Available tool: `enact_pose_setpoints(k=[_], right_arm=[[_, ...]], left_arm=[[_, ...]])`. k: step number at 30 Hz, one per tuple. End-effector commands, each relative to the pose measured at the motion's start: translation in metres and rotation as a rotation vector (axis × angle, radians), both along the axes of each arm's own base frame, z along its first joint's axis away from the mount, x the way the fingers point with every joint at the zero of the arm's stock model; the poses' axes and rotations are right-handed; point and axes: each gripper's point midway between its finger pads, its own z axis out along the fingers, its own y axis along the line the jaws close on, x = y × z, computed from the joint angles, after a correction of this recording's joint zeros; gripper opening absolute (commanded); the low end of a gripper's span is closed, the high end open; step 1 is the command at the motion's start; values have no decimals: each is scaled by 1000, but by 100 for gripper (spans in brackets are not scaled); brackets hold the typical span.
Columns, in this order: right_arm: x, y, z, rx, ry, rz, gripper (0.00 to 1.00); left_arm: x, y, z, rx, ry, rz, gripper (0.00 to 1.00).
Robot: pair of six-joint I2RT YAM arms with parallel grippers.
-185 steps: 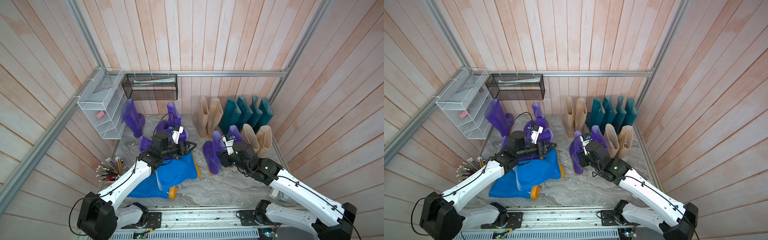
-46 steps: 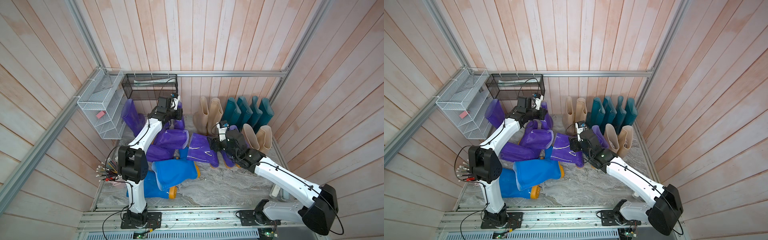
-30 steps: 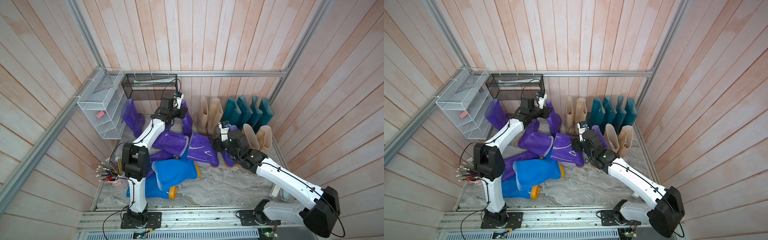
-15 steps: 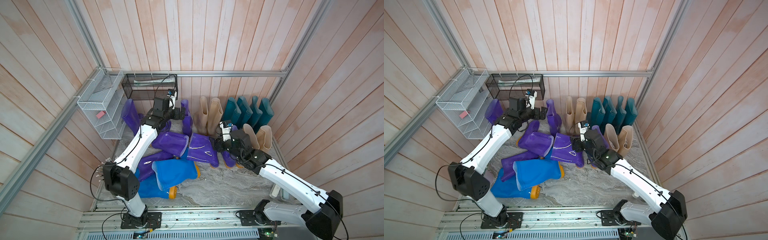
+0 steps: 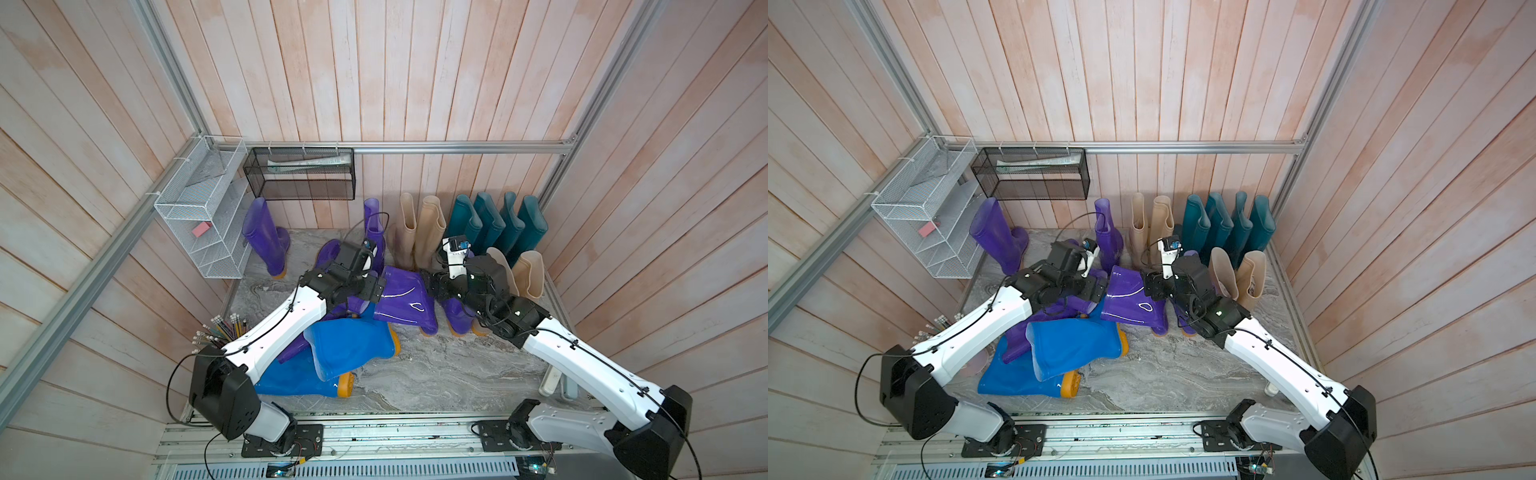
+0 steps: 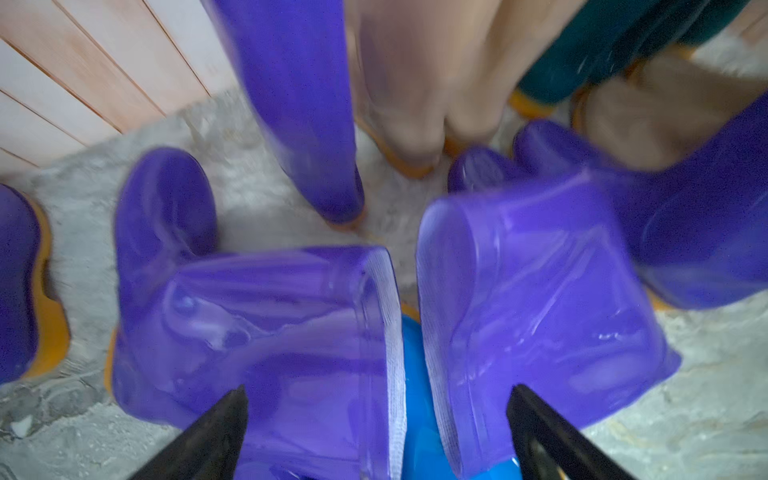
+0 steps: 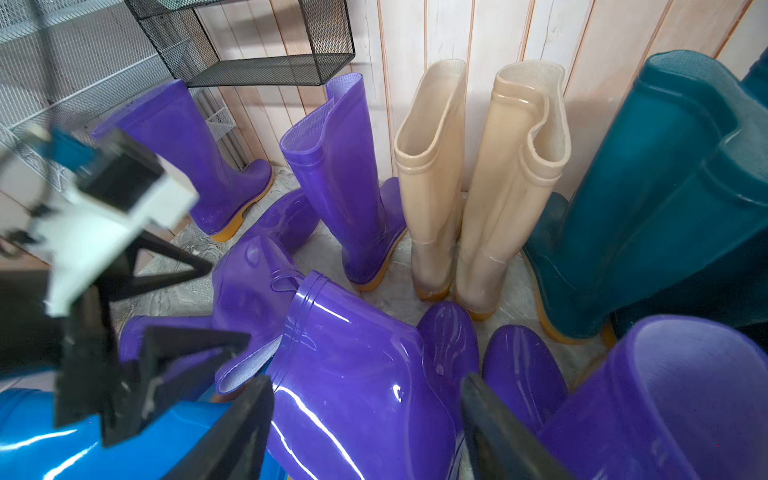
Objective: Match and arrange rain boots in pairs
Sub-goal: Adjust the rain boot at the center of the board.
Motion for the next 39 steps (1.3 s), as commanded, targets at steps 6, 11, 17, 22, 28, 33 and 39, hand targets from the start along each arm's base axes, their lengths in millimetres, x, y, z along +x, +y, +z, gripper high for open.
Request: enact_pose_setpoints(k=[6,11,17,22,28,33,39], right_arm=[[-7,-9,6,11,0,-15,73],[-6,-9,4,5,5,-14,73],[-7,-6,4,13,8,-8,73],[-8,-8,6,12,6,-10,73],[-8,-5,7,16,8,3,73],[-8,-1,3,17,19,18,73],[-7,-1,4,12,18,15,73]], left_arm=[[-25,24,-68,184,102,87,89],[-17,48,-77,277,43,191,69],[6,60,-56,272,-52,258,14],[30,71,-6,174,-133,305,0],[74,130,77,-161,-218,431,0],[102,163,103,-252,-266,450,0],[131,183,113,-301,-288,516,0]])
